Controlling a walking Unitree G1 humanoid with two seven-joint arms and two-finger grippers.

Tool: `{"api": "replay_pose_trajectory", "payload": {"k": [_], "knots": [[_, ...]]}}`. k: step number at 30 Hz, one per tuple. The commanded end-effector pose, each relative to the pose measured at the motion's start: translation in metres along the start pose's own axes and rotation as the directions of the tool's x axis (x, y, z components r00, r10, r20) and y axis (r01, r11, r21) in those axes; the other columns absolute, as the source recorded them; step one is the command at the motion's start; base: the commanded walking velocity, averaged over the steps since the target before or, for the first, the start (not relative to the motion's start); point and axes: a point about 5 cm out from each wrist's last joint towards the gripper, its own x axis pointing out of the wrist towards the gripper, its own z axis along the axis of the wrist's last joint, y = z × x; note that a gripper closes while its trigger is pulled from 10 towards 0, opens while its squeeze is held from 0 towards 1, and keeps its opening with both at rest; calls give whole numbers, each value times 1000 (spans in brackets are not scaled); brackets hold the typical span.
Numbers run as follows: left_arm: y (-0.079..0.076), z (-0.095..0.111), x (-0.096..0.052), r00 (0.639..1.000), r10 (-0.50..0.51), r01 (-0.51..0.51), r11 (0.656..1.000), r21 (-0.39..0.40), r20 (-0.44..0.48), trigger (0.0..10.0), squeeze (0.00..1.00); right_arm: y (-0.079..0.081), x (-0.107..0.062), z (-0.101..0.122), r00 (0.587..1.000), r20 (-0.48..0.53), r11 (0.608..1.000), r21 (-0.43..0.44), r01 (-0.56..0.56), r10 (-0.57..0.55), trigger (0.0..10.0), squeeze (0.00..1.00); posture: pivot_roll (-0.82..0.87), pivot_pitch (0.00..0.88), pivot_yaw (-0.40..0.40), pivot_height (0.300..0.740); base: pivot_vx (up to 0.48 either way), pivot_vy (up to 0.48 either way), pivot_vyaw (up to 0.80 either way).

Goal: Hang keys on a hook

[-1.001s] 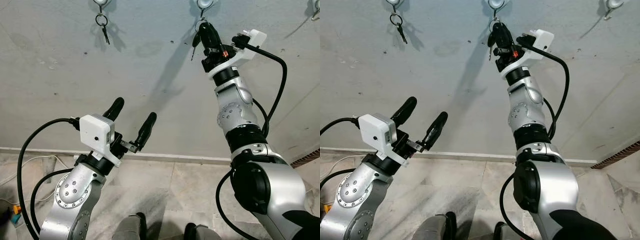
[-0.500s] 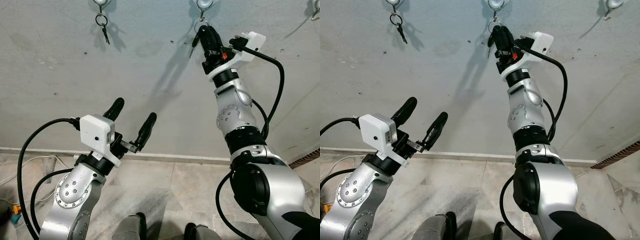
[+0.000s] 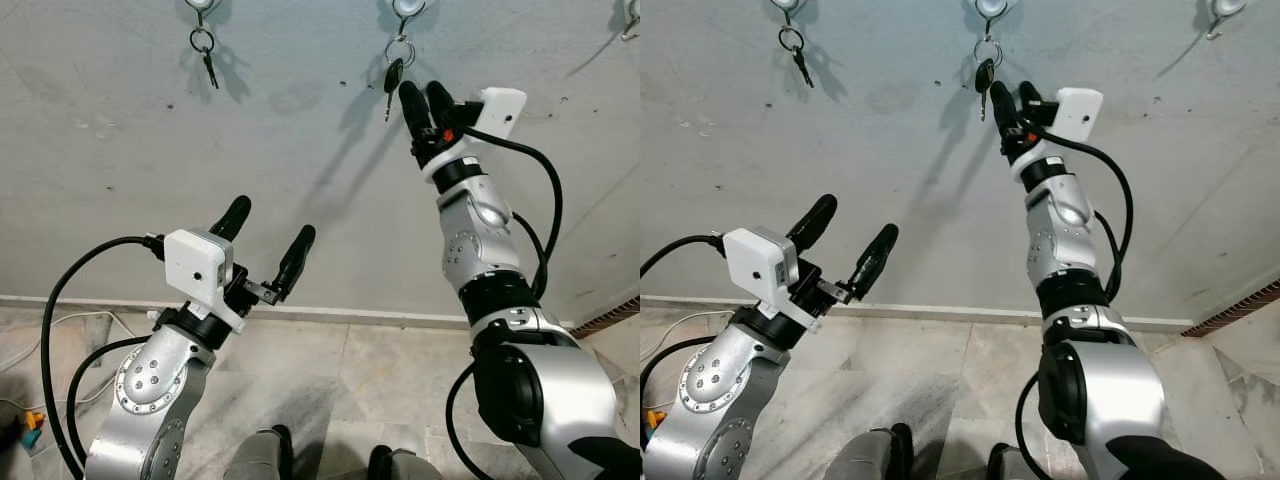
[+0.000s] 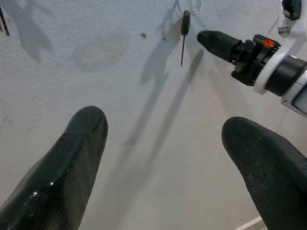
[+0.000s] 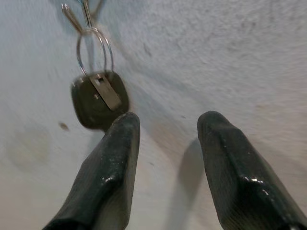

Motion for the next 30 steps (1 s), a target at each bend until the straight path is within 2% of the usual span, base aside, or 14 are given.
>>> {"api": "replay_pose_trajectory", "payload": {"k": [1, 3, 5, 9, 13, 15, 18, 19, 20, 24, 25, 26, 27, 30], "knots": [[0, -5, -2, 1000, 9, -9, 1000, 8, -15, 10000, 0, -5, -5, -2, 1000, -9, 998, -67, 21, -22, 10000, 1000, 185, 216, 42, 740, 0, 0, 0], [2, -9, 0, 1000, 20, -19, 1000, 15, -20, 10000, 0, -21, -24, -15, 996, -65, 988, -144, 51, -61, 10000, 1000, 166, 207, 38, 740, 0, 0, 0], [2, -11, 1, 999, 23, -22, 1000, 18, -24, 10000, 0, -25, -30, -19, 994, -83, 986, -158, 59, -73, 10000, 1000, 163, 207, 38, 740, 0, 0, 0], [5, -21, 0, 998, 38, -37, 999, 33, -48, 10000, 0, -28, -49, -33, 989, -135, 982, -187, 40, -66, 10000, 1000, 141, 199, 34, 740, 0, 0, 0], [11, -43, -4, 989, 87, -83, 996, 37, -117, 10000, 0, -29, -75, -56, 972, -220, 974, -224, 27, -78, 10000, 1000, 108, 185, 30, 740, 0, 0, 0], [13, -50, -5, 986, 94, -91, 995, 28, -137, 10000, 0, -29, -80, -61, 967, -242, 973, -229, 22, -78, 10000, 1000, 100, 178, 30, 740, 0, 0, 0], [21, -66, -11, 967, 170, -175, 985, -9, -188, 10000, 0, -28, -93, -73, 953, -294, 972, -234, 10, -80, 10000, 1000, 87, 173, 28, 740, 0, 0, 0], [24, -76, -15, 956, 190, -199, 980, -22, -223, 10000, 0, -29, -105, -83, 936, -337, 975, -220, 21, -96, 10000, 1000, 74, 163, 26, 740, 0, 0, 0], [24, -76, -15, 956, 190, -199, 980, -22, -223, 10000, 0, -29, -105, -83, 936, -337, 975, -220, 21, -96, 10000, 1000, 74, 163, 26, 740, 0, 0, 0], [31, -100, -21, 929, 219, -243, 969, -44, -299, 10000, 0, -35, -140, -110, 865, -479, 971, -238, 36, -149, 10000, 1000, 49, 142, 20, 740, 0, 0, 0], [33, -113, -25, 910, 225, -251, 967, -30, -348, 10000, 0, -38, -155, -120, 824, -537, 971, -231, 64, -182, 10000, 1000, 39, 134, 15, 740, 0, 0, 0], [33, -113, -25, 910, 225, -251, 967, -30, -348, 10000, 0, -38, -155, -120, 824, -537, 971, -231, 64, -182, 10000, 1000, 39, 134, 15, 740, 0, 0, 0], [35, -128, -32, 886, 237, -271, 962, -29, -399, 10000, 0, -40, -173, -131, 774, -599, 968, -237, 77, -208, 10000, 1000, 33, 127, 8, 740, 0, 0, 0], [35, -143, -39, 863, 236, -281, 959, -37, -447, 10000, 0, -39, -190, -141, 722, -655, 967, -240, 81, -223, 10000, 1000, 26, 115, 1, 740, 0, 0, 0]]}}
